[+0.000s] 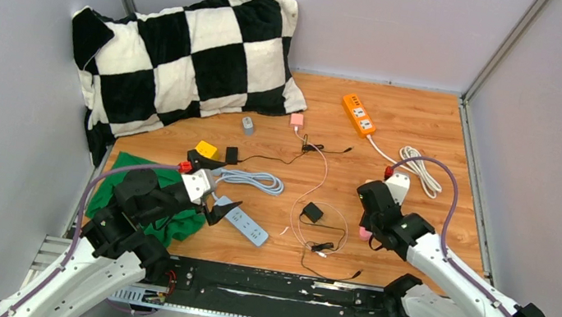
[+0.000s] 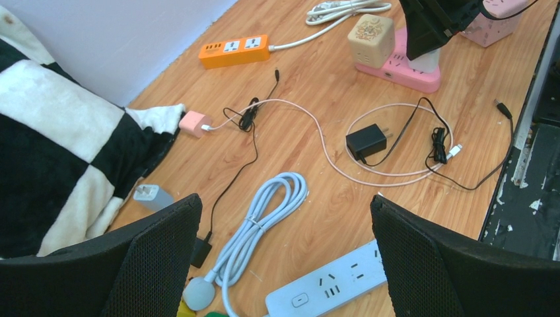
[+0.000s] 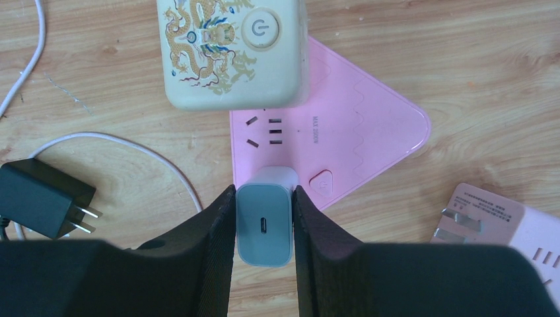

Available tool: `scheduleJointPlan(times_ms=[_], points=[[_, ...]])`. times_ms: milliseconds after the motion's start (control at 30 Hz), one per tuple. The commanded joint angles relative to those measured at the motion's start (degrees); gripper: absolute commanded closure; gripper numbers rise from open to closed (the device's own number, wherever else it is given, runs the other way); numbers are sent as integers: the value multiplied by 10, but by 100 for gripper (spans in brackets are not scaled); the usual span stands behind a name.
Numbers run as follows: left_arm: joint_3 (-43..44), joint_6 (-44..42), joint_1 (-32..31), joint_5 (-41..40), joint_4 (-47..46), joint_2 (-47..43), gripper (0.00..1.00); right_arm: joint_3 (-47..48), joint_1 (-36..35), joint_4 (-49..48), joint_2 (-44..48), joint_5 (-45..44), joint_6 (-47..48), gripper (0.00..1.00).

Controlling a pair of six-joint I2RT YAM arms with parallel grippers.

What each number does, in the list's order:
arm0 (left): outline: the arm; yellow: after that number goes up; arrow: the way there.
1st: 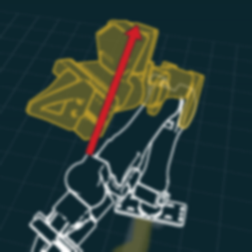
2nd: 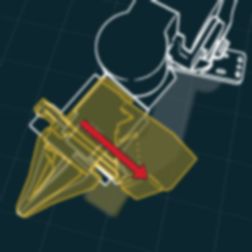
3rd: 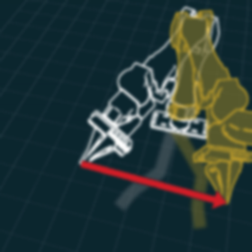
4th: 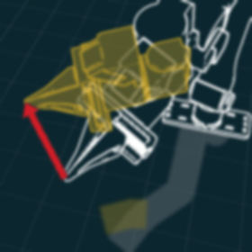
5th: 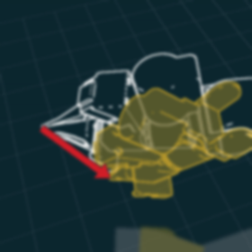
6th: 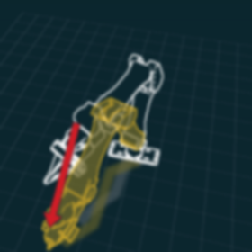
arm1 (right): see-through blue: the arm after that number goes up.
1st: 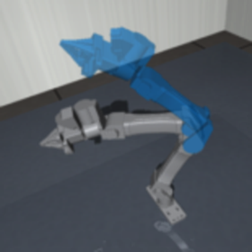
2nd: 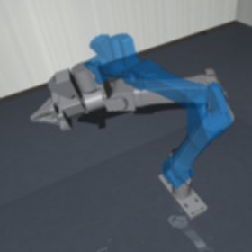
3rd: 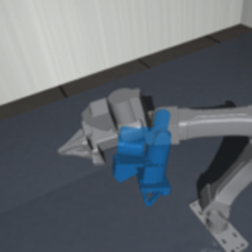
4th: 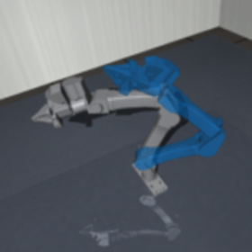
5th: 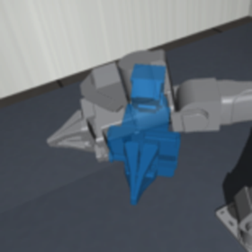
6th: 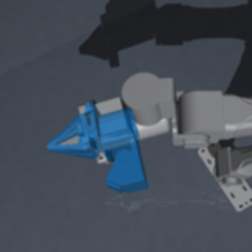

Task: Insert the plug

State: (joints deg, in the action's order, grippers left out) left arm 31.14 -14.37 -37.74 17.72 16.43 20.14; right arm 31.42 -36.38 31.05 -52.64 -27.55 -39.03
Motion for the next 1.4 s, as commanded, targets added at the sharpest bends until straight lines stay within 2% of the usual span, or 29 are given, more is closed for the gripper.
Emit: scheduleJointPlan(times_ms=[0,100,133,167,267,300,333,467,633,800,933,1100,1267,1367], points=[[-5,-1,-1,-1,-4,-2,0,-32,-11,74,-19,57,-42,100],[-3,0,-1,-1,0,-3,0,7,-10,88,-5,31,-18,99],[-3,1,-2,-2,1,-3,0,26,-10,96,1,21,-11,79],[-3,2,-1,-4,1,-2,0,46,-10,102,9,12,-2,65],[-1,13,-2,-25,1,1,0,95,-10,104,23,-10,28,28],[1,23,-1,-37,1,3,0,109,-10,105,29,-13,36,18],[3,28,-1,-52,3,6,0,123,-10,105,30,-14,44,13],[22,85,-1,-134,18,27,0,163,-10,102,38,18,75,11],[69,217,-1,-267,67,102,0,180,-14,33,26,128,132,15],[122,267,11,-254,125,197,0,160,-27,-92,-21,204,188,21],[115,317,55,-206,102,215,0,183,-40,-139,-98,239,200,22],[144,321,118,-276,116,263,4,201,-72,-157,-136,234,206,22],[213,300,186,-271,156,399,9,173,-93,-201,-125,252,209,21],[231,298,212,-264,142,475,13,160,-95,-217,-113,266,211,20]])
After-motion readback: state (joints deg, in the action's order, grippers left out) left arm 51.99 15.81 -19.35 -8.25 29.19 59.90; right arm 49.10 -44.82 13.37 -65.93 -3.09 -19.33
